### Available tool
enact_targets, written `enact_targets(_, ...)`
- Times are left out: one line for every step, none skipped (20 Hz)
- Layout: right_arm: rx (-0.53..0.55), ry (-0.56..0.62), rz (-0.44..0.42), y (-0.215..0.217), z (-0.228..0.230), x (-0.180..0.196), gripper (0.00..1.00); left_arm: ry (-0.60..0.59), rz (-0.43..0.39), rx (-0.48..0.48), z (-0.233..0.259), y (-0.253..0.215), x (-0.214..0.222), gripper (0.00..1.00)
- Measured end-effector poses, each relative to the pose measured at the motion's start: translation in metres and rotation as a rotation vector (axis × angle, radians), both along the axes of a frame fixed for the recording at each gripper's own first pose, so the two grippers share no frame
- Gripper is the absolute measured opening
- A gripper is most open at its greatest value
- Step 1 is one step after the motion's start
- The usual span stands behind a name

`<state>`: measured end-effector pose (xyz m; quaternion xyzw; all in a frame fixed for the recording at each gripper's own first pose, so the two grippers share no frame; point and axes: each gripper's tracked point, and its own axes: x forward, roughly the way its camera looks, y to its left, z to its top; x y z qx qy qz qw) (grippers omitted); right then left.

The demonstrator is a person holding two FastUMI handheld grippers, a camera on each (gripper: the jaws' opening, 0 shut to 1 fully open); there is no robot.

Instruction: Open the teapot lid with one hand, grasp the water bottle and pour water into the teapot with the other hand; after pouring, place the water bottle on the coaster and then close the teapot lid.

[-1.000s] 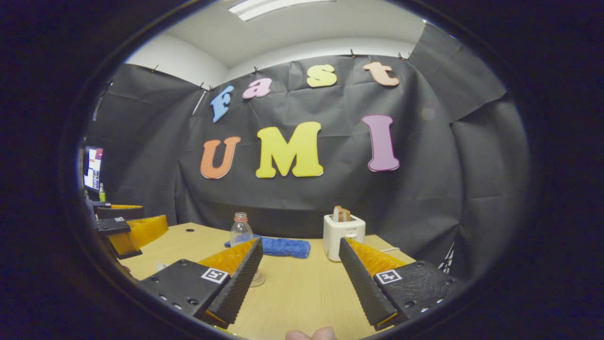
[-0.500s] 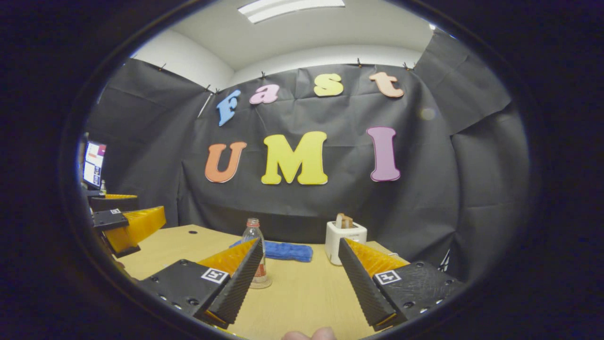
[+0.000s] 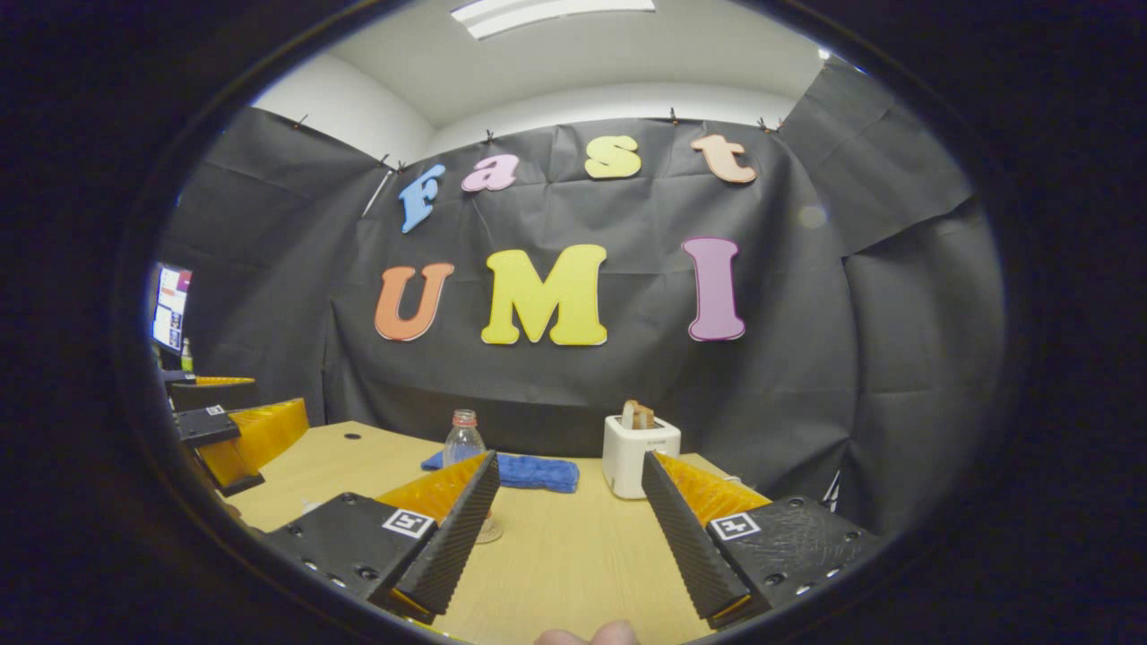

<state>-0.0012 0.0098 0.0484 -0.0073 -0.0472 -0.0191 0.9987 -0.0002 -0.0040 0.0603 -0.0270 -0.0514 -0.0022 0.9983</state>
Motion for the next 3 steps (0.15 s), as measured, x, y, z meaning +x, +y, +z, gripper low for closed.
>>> enact_targets(-0.009, 0.002, 0.004, 0.0020, 0.0012, 0.0008, 0.95, 0.000, -0.003, -0.001, 0.0005, -0.0018, 0.0006, 1.00)
enact_targets(-0.013, 0.000, 0.006, 0.0030, 0.0020, 0.0007, 0.96, 0.000, -0.004, -0.001, 0.0005, -0.0022, 0.0005, 1.00)
enact_targets(-0.009, -0.006, 0.007, 0.0040, 0.0038, 0.0009, 0.96, -0.002, -0.003, -0.002, 0.0004, -0.0007, 0.0003, 1.00)
